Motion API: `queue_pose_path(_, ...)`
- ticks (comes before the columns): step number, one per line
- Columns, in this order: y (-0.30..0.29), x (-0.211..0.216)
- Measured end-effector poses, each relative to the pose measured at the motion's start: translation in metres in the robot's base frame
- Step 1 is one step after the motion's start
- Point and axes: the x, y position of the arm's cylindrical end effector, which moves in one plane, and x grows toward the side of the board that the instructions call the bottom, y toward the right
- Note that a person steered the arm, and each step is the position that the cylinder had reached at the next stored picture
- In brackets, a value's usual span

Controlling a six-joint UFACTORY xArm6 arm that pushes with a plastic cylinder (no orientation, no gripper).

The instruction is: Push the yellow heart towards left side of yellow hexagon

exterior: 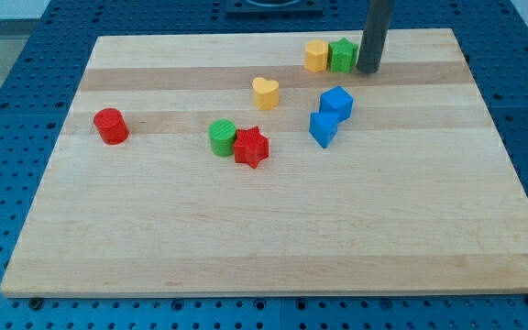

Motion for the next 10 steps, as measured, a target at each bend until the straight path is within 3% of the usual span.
queue_pose_path(4, -0.077, 0.061)
queue_pose_path(6, -0.15, 0.081)
queue_pose_path(10, -0.152, 0.011)
